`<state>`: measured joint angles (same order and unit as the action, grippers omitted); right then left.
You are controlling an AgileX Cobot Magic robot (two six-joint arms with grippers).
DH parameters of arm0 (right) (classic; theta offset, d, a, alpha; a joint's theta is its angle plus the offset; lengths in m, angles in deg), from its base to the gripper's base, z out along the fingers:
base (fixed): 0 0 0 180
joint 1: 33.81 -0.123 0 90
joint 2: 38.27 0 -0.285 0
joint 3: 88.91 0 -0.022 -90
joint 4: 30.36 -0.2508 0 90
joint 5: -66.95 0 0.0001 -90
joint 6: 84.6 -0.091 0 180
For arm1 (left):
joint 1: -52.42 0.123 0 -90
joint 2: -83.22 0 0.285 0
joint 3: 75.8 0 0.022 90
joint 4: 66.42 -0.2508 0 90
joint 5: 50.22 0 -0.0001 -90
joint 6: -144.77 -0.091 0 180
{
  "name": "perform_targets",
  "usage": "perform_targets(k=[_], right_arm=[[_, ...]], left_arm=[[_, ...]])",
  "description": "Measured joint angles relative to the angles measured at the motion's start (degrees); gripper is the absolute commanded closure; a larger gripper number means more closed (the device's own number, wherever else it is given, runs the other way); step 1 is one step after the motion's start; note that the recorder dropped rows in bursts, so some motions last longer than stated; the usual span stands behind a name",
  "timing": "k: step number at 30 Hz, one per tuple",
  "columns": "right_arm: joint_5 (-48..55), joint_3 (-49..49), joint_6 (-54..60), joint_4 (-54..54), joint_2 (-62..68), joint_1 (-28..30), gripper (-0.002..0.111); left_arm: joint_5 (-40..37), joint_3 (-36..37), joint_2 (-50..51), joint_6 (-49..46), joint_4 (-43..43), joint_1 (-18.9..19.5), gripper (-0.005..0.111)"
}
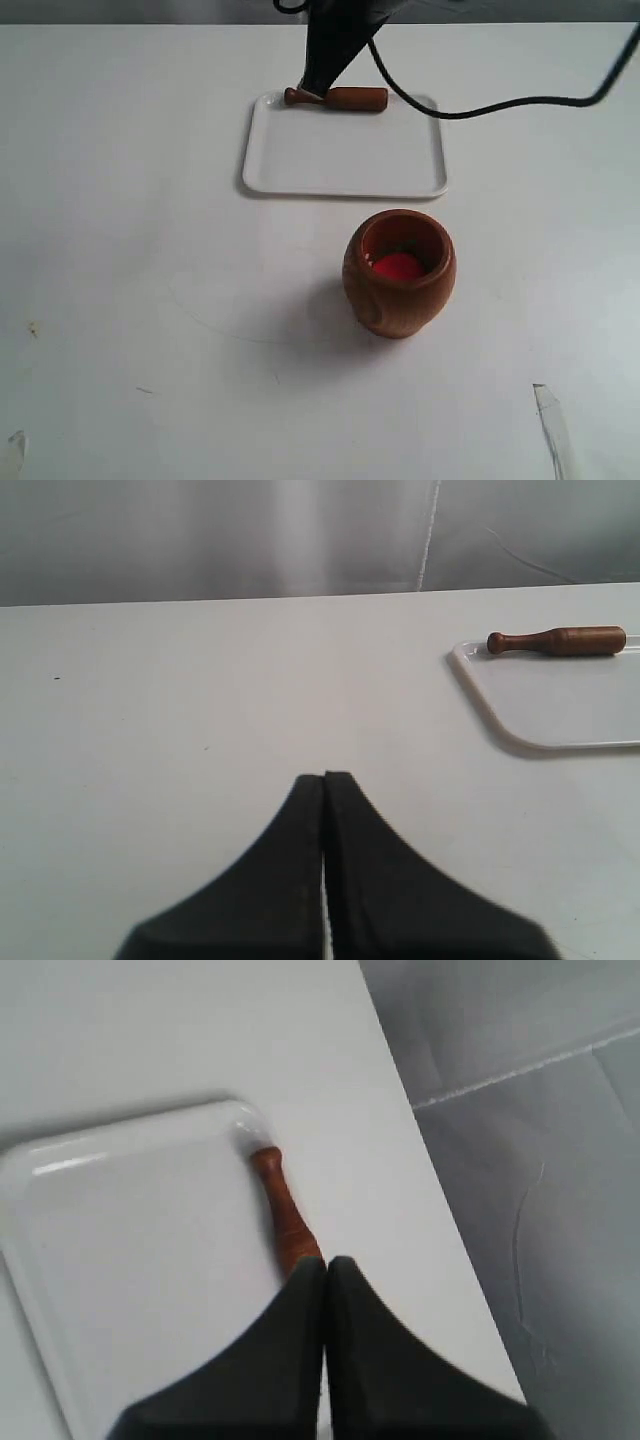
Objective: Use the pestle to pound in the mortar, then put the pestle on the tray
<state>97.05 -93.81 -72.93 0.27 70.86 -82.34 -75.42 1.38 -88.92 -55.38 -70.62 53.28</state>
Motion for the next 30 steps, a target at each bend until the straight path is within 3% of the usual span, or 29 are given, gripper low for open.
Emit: perform_targets(k=[3,7,10,13,22,30], right_arm=[[-12.46,10.77,-3.02,-0.22,-8.03,0.0,0.108],[-44.99,35.89,-12.33,-2.94,-26.17,0.0,0.108],[-75.26,55.41,-13.81,-6.56,-37.19,0.0,0.108],[-90.18,68.95,-13.81,-6.82,-44.66,0.0,0.108],[-91.27,81.07,-13.81,-7.1,-51.99,0.0,0.108],[-76.49,81.8,-21.28,-2.88,-56.43,0.0,0.108]], left_arm=[[0.0,0.0,0.0,0.0,0.0,0.0,0.107],[0.0,0.0,0.0,0.0,0.0,0.0,0.107],[0.0,0.0,0.0,0.0,0.0,0.0,0.107],[0.0,0.0,0.0,0.0,0.0,0.0,0.107],[0.0,0.0,0.0,0.0,0.0,0.0,0.107],[0.0,0.0,0.0,0.0,0.0,0.0,0.107]])
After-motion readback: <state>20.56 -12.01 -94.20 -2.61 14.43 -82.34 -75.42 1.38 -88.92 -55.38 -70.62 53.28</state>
